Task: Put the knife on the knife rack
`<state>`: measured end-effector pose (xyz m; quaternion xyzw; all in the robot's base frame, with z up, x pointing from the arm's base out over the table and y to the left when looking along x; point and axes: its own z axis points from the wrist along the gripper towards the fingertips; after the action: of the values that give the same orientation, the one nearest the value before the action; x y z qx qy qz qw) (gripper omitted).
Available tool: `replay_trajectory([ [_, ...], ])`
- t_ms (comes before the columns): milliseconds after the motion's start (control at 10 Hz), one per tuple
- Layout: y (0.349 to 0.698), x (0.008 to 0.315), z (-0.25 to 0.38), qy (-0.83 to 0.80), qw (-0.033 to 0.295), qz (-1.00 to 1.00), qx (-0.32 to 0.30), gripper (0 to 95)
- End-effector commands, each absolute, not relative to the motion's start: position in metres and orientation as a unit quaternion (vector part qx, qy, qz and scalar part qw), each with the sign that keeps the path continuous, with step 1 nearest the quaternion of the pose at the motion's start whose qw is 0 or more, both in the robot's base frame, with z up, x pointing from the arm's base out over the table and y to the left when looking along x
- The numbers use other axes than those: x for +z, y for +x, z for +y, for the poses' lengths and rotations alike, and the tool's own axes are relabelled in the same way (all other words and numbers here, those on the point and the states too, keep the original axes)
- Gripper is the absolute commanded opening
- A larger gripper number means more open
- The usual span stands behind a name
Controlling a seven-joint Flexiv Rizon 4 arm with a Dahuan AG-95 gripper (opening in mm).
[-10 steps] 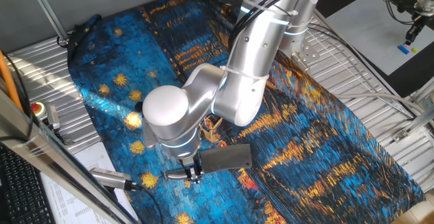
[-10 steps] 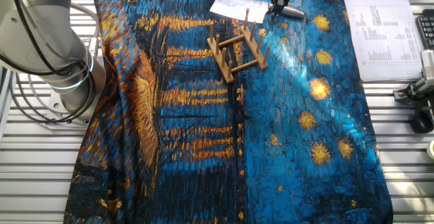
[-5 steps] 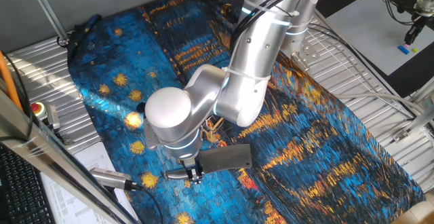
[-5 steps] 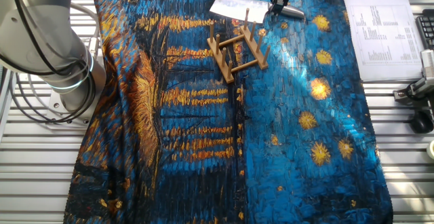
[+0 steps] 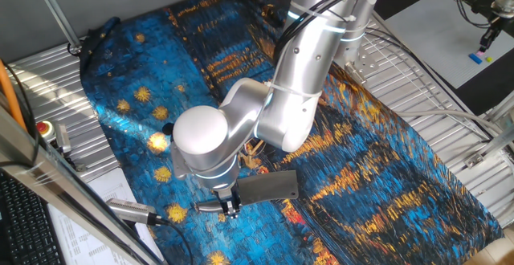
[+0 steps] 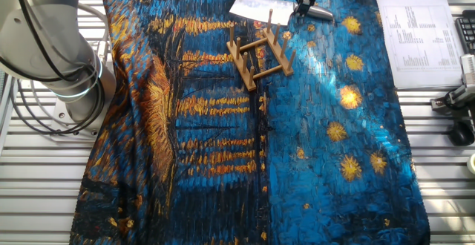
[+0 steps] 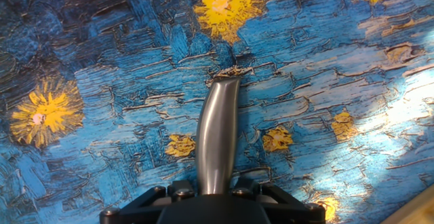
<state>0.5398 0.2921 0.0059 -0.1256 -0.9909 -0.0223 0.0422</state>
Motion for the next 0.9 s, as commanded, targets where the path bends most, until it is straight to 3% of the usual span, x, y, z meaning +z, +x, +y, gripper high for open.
replay_trajectory([
  [100, 0.5398, 0.0059, 0.2915, -0.127, 0.037, -0.991, -0.020, 38.0],
  [900, 0.5380, 0.0042, 0.2922, -0.127, 0.038, -0.991, -0.017, 38.0],
])
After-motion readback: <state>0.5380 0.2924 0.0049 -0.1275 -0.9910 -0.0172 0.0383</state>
